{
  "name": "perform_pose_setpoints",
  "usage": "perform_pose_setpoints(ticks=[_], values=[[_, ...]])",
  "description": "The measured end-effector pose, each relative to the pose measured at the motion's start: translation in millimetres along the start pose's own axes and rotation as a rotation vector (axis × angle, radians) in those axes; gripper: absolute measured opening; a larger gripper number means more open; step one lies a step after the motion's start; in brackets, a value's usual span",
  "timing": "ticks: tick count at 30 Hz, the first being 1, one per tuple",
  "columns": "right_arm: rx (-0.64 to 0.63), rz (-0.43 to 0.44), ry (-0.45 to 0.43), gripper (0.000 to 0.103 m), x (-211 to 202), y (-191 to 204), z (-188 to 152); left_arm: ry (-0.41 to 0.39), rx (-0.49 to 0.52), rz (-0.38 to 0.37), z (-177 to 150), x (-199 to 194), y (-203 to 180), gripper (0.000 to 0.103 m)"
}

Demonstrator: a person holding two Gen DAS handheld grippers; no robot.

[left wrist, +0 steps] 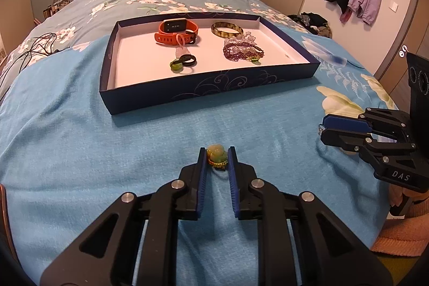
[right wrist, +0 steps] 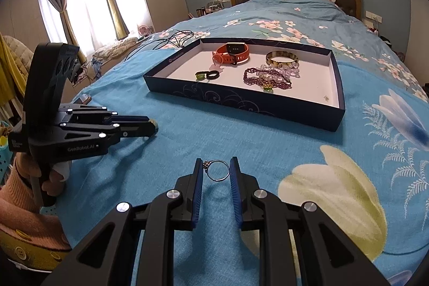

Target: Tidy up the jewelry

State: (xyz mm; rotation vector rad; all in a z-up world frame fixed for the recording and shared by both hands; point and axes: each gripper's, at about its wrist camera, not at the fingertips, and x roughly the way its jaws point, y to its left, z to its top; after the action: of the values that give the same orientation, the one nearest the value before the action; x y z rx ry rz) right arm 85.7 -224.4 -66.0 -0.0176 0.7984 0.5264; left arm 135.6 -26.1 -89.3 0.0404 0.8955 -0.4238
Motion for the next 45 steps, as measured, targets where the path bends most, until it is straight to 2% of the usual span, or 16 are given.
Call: perform_pose_setpoints(ticks=[45], values=[[-0.010, -0.007, -0.103, 0.018, -9, -2, 28, -0.130, 0.007, -0.002, 16, -38, -19, 0.016]])
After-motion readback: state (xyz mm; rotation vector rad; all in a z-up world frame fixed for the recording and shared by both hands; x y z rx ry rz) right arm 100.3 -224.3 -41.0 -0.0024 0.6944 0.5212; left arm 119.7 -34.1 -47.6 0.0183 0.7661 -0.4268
